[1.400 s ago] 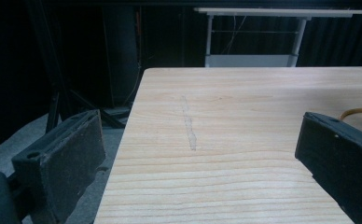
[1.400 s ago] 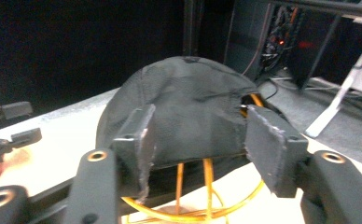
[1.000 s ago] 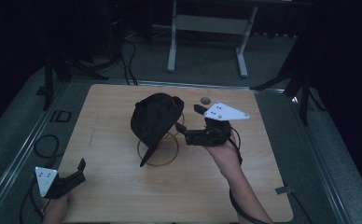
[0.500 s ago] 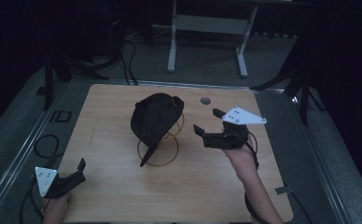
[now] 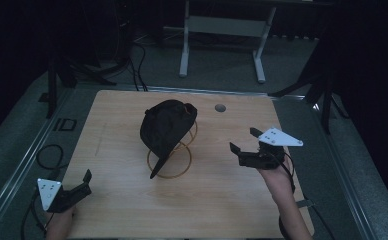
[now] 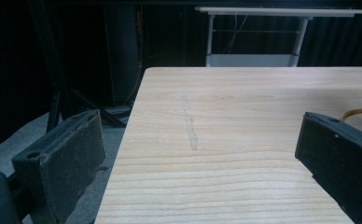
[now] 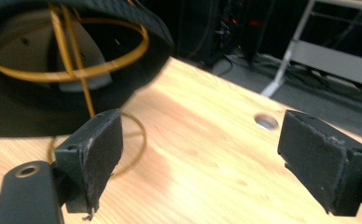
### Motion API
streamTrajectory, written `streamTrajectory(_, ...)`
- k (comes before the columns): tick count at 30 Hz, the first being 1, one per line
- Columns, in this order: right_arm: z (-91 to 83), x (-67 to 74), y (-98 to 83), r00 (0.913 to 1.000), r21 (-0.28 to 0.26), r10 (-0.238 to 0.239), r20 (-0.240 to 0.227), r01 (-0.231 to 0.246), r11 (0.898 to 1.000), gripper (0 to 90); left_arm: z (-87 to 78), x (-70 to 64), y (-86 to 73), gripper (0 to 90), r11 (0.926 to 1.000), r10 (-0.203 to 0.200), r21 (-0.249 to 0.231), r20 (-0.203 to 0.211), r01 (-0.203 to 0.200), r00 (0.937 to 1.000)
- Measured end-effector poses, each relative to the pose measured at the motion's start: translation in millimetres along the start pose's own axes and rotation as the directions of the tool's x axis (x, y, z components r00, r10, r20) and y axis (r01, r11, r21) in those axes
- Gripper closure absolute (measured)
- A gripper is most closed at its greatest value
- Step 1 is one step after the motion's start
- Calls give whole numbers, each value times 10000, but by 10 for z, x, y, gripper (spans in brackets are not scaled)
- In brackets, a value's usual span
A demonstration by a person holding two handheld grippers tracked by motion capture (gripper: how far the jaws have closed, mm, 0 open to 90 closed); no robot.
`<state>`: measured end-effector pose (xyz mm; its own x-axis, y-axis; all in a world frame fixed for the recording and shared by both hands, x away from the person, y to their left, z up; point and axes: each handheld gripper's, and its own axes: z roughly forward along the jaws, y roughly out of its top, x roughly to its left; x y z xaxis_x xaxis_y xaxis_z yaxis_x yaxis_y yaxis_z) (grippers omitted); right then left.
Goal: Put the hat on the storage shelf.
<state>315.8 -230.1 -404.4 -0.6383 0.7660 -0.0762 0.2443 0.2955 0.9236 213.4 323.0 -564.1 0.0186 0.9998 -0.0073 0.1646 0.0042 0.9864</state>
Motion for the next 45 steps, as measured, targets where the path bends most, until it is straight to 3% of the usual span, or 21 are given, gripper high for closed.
streamTrajectory(12,-230,-341,-618,9922,650,715,1026,-784,9948,140,0,-11,-1,20,10000,69,-27,-25,-69,10000)
streamTrajectory(21,-412,-581,-1171,9731,812,1377,1846,-1547,9846,140,0,-11,-1,20,10000,45,-36,-34,-45,10000)
streamTrajectory(26,-491,-675,-1433,9589,1130,1386,2475,-1706,9788,140,-2,-9,-1,20,10000,44,-20,-55,-44,10000)
streamTrajectory(31,-579,-735,-1640,9403,1071,1545,3032,-1948,9750,140,-2,-8,-1,20,10000,21,-13,-69,-21,10000)
streamTrajectory(38,-668,-752,-1812,9321,1259,1574,3262,-2079,9700,140,-4,-6,-2,20,10000,13,-15,-81,-13,10000)
streamTrajectory(45,-777,-741,-1949,9151,1158,1913,3549,-2461,9623,140,-5,-4,-2,20,10000,6,-24,-78,-7,10000)
